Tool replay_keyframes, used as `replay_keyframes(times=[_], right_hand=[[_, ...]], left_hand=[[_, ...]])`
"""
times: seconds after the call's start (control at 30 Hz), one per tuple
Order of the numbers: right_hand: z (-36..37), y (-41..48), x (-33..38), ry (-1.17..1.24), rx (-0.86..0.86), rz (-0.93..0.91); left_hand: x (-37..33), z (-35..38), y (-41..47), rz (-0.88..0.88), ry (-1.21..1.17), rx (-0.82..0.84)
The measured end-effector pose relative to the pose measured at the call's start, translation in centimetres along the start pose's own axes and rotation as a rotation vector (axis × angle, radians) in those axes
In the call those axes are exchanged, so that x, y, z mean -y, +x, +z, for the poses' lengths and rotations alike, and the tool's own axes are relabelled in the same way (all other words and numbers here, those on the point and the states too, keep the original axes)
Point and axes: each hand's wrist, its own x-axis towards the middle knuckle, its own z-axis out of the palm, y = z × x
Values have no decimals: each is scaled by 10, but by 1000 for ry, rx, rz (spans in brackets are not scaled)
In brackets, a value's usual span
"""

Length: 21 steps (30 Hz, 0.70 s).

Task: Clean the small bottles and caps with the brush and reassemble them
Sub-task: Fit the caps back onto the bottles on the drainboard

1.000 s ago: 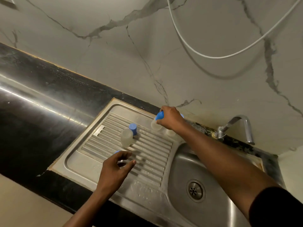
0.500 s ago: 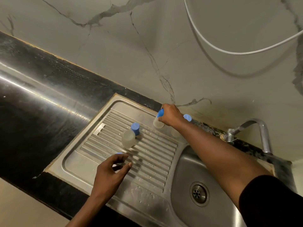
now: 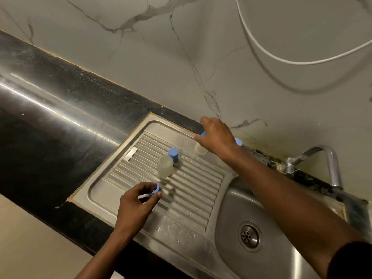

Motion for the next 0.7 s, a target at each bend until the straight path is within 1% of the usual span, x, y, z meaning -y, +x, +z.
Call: replay_keyframes(times=[0.07, 0.17, 0.23, 0.33, 0.43, 0.6, 0.7], right_hand=[[0, -14, 17, 90, 11, -44], [5, -32, 43, 207, 121, -89], [12, -40, 58, 245, 175, -113], [29, -46, 75, 171, 211, -176], [48, -47, 86, 110, 242, -187], [69, -50, 92, 86, 273, -191], [65, -54, 89, 120, 260, -182]], left_hand=[[-3, -3, -1, -4, -1, -11], [-7, -7, -3, 7, 3, -35], [-10, -10, -6, 7, 14, -54], [-12, -16, -11, -7, 28, -76], [-10, -21, -17, -17, 21, -103], [-8, -29, -24, -27, 30, -132], [-11, -30, -28, -32, 37, -141]])
